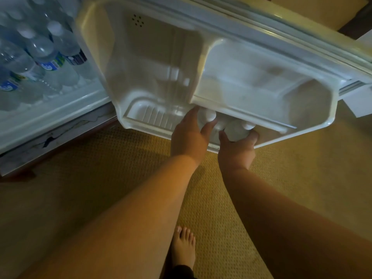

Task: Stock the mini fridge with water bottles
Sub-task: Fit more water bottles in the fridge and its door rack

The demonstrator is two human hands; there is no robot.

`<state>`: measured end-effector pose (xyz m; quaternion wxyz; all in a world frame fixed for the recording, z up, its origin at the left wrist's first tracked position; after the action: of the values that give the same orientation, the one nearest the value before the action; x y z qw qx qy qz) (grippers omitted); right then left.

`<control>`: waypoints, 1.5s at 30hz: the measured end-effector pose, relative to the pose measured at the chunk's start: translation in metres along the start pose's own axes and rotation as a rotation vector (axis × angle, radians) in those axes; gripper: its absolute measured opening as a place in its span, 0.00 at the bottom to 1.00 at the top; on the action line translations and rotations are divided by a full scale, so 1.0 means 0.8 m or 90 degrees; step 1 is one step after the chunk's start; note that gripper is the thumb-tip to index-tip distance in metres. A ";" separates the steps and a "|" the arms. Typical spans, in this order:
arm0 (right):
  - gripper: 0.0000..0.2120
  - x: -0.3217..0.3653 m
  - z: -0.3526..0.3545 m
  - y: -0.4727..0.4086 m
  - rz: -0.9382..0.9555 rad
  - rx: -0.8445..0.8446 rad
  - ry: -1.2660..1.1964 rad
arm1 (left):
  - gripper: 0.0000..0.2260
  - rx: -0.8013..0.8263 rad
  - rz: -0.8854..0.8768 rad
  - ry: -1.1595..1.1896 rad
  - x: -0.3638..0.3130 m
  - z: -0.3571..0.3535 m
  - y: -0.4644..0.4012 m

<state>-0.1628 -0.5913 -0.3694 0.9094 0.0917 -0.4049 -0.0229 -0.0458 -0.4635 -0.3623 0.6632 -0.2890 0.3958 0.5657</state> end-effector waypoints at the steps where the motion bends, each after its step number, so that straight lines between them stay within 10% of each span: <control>1: 0.33 0.000 0.000 0.000 0.001 -0.002 0.002 | 0.23 0.005 -0.002 0.009 -0.004 -0.003 -0.001; 27: 0.29 0.006 0.037 0.045 -0.034 0.083 0.064 | 0.35 0.096 0.196 -0.007 0.034 0.055 0.068; 32: 0.14 0.081 0.106 0.133 0.242 0.221 0.138 | 0.19 0.094 0.179 0.010 -0.003 0.180 0.135; 45: 0.26 0.542 0.378 0.341 0.798 0.292 -0.187 | 0.09 -0.348 -0.178 -0.068 -0.454 0.649 0.134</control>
<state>-0.1046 -0.4187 0.1965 0.6440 0.0260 -0.4957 0.5822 -0.0652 -0.2005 0.2241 0.6524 -0.4778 0.1500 0.5688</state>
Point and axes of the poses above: each hand's wrist, its own y-axis away from the middle knuckle, its own z-axis out of the back of the hand, x = y × z, the point moved 7 cm from there along -y, towards the middle knuckle, and after that the axes turned 14 degrees about -x, right-handed, at the moved point
